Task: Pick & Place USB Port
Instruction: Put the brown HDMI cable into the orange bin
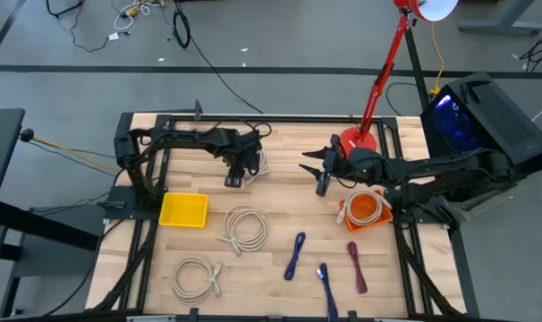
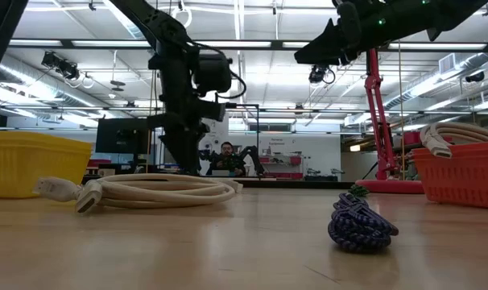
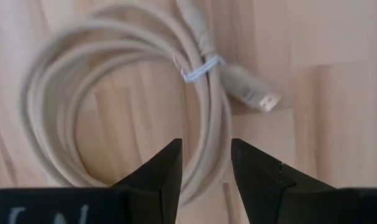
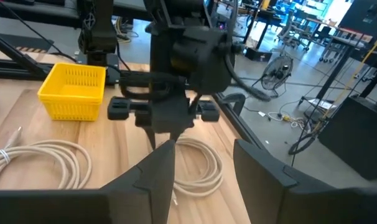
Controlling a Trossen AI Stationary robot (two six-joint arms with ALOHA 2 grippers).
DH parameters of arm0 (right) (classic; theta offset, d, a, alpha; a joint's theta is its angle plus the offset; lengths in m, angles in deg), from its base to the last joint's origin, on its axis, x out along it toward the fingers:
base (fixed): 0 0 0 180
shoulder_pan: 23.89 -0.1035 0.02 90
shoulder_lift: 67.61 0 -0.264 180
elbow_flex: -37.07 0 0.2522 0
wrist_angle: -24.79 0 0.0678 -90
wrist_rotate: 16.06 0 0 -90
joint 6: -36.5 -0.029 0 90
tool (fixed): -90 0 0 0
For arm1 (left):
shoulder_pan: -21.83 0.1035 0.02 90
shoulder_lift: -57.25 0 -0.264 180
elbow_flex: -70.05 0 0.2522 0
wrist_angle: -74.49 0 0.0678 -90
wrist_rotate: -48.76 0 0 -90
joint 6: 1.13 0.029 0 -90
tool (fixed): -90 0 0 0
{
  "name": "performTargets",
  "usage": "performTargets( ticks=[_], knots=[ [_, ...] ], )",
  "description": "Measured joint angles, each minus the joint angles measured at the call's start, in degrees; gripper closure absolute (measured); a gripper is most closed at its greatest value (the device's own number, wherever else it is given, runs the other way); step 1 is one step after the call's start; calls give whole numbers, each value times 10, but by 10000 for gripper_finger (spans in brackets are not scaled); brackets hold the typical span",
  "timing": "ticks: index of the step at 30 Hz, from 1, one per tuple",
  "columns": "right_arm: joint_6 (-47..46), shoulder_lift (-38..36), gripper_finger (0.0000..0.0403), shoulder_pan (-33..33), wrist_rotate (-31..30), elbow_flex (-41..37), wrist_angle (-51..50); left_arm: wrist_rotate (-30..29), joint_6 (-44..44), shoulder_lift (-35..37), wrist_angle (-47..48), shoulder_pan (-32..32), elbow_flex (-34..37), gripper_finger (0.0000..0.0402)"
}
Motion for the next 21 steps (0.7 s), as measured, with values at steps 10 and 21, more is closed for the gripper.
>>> performTargets(
  ticks=[10,21],
  knots=[
    [2,0,237,-1,0,0,3,3,0,-73,-14,13,-3,263],
    [3,0,237,-1,-2,0,-3,-16,-27,-61,-7,8,-20,383]
  ],
)
